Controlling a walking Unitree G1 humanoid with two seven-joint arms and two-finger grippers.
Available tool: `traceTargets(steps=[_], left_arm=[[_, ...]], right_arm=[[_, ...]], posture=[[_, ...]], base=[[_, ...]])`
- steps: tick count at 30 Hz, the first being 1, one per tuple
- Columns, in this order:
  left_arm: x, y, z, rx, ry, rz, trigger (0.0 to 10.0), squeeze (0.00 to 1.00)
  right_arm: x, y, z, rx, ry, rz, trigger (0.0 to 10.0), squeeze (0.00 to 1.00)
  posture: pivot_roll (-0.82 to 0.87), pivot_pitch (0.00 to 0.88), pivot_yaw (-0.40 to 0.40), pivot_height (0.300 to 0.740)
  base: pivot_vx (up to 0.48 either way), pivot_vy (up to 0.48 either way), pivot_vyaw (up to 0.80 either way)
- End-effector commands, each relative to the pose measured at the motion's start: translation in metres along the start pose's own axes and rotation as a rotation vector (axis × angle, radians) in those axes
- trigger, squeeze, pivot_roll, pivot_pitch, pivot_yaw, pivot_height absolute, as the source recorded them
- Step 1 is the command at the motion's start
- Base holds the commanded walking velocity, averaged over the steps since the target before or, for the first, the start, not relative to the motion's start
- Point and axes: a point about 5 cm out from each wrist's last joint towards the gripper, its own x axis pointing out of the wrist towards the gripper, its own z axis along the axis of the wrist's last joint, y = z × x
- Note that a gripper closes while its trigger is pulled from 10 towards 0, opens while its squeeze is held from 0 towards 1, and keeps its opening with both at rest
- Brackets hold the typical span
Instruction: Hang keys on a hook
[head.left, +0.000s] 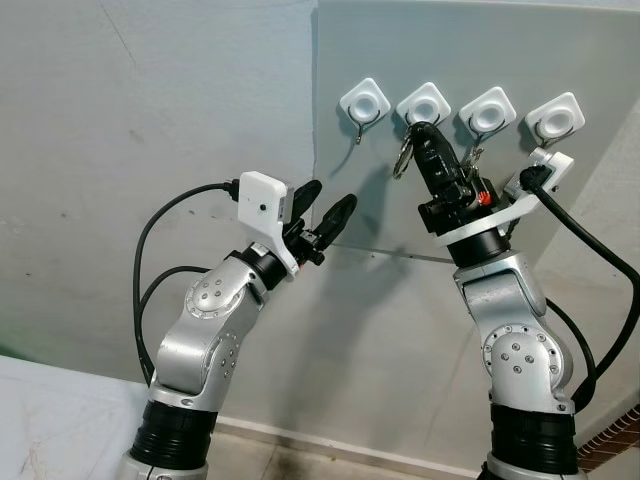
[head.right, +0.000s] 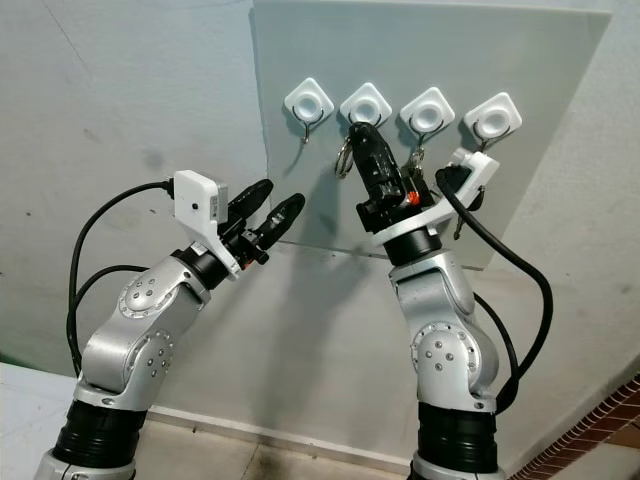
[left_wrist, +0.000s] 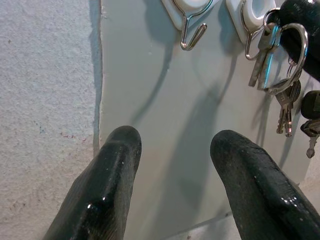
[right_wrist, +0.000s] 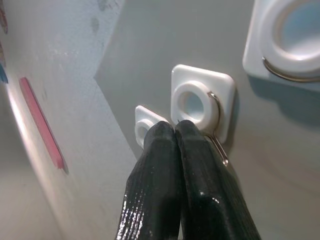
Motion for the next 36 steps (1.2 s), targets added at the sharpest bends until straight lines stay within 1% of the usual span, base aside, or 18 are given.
traceTargets(steps=[1,6,9,14,18,32,35,36], left_arm=[[0.002,-0.002,0.010,0.020,-0.026,-0.012,10.0,0.00],[0.002,-0.003,0.012,0.020,-0.030,-0.016,10.0,0.00],[0.003,-0.003,0.012,0.019,-0.031,-0.018,10.0,0.00],[0.003,-0.003,0.012,0.018,-0.031,-0.023,10.0,0.00],[0.003,-0.003,0.012,0.018,-0.031,-0.024,10.0,0.00],[0.002,-0.005,0.012,0.018,-0.034,-0.019,10.0,0.00],[0.001,-0.005,0.012,0.016,-0.035,-0.017,10.0,0.00],[0.001,-0.005,0.012,0.016,-0.035,-0.017,10.0,0.00]], right_arm=[[0.004,0.001,0.001,0.027,-0.005,-0.007,10.0,0.00],[-0.001,-0.004,0.000,0.069,-0.021,-0.064,10.0,0.00],[-0.004,-0.007,0.000,0.130,-0.053,-0.111,10.0,0.00],[-0.007,-0.010,0.000,0.186,-0.089,-0.145,10.0,0.00],[-0.009,-0.007,-0.001,0.184,-0.092,-0.120,10.0,0.00],[-0.014,0.000,-0.002,0.252,-0.097,-0.042,10.0,0.00],[-0.016,0.004,0.000,0.306,-0.121,-0.003,10.0,0.00],[-0.016,0.004,0.000,0.306,-0.121,-0.003,10.0,0.00]], posture=[[0.12,0.000,0.019,0.740],[0.11,0.000,0.020,0.740],[0.11,0.000,0.022,0.740],[0.11,0.000,0.024,0.740],[0.11,0.000,0.025,0.740],[0.11,0.000,0.018,0.740],[0.12,0.000,0.014,0.740],[0.12,0.000,0.014,0.740]], base=[[0.000,0.000,0.00],[0.000,0.000,0.00],[0.000,0.000,0.00],[0.000,0.000,0.00],[0.000,0.000,0.00],[0.000,0.000,0.00],[0.000,0.000,0.00],[0.000,0.000,0.00]])
